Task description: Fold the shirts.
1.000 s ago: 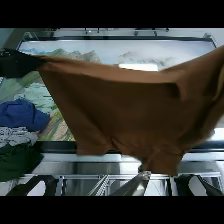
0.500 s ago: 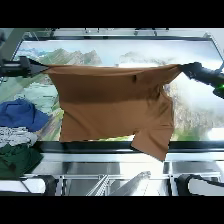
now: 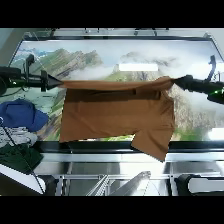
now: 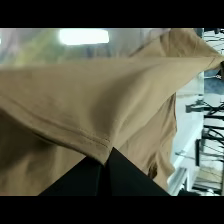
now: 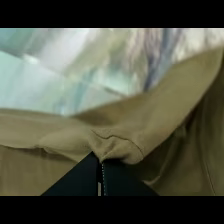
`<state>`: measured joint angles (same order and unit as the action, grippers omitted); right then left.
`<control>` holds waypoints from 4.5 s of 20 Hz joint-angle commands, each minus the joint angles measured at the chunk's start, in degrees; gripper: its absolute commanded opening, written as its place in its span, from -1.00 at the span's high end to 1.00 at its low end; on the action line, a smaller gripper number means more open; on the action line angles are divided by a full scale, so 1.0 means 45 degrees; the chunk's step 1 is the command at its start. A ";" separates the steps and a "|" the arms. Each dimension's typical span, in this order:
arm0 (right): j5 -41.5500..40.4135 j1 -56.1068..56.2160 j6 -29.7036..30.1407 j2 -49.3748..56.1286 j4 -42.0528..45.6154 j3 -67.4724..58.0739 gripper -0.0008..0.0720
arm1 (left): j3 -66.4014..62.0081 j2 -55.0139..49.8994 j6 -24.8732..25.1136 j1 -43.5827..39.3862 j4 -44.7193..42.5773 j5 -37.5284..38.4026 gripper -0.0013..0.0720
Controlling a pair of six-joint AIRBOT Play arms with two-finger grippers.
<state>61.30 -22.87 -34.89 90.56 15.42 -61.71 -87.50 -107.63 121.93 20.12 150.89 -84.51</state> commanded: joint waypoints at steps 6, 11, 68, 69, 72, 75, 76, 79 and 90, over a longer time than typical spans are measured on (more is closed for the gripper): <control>0.0010 -0.0792 -0.0097 0.0073 0.1447 0.2521 0.94 | 0.3351 -0.0141 -0.0039 0.0427 -0.0971 0.0296 0.90; 0.0437 -0.0971 -0.0962 -0.0068 0.1613 0.2511 -0.18 | 0.3400 -0.0141 -0.0131 0.0568 -0.0971 -0.0593 0.02; 0.3220 -0.3560 -0.6169 -0.7980 0.1914 0.6800 0.93 | 0.8791 0.7645 -0.1836 0.1787 -0.3526 0.0010 0.88; 0.2375 -0.3303 -0.5901 -0.7830 0.1175 0.6771 0.93 | 0.8102 0.7577 -0.1933 0.1574 -0.3560 0.0151 0.88; 0.0364 -0.2409 -0.5149 -0.6431 0.0894 0.6047 0.94 | 0.5819 0.6324 -0.2472 0.0733 -0.3619 0.0520 0.88; -0.1438 -0.1282 -0.3361 -0.4197 0.0063 0.5037 0.94 | 0.3730 0.4007 -0.2662 -0.0155 -0.3619 0.0529 0.88; -0.1972 -0.0962 -0.2871 -0.3405 -0.0321 0.4648 0.93 | 0.3118 0.3220 -0.2676 -0.0432 -0.3619 0.0559 0.88; -0.2574 -0.0214 -0.1399 -0.1107 -0.1200 0.3303 0.93 | 0.1326 0.0894 -0.2696 -0.1224 -0.3628 0.0797 0.88; -0.2161 0.0228 -0.0913 0.0641 -0.0452 0.2191 0.17 | -0.1433 -0.1637 -0.3109 -0.1885 -0.3633 -0.0039 -0.39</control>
<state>49.60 -21.43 -39.35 93.14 11.09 -50.85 -92.77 -114.89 107.94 12.01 134.47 -82.35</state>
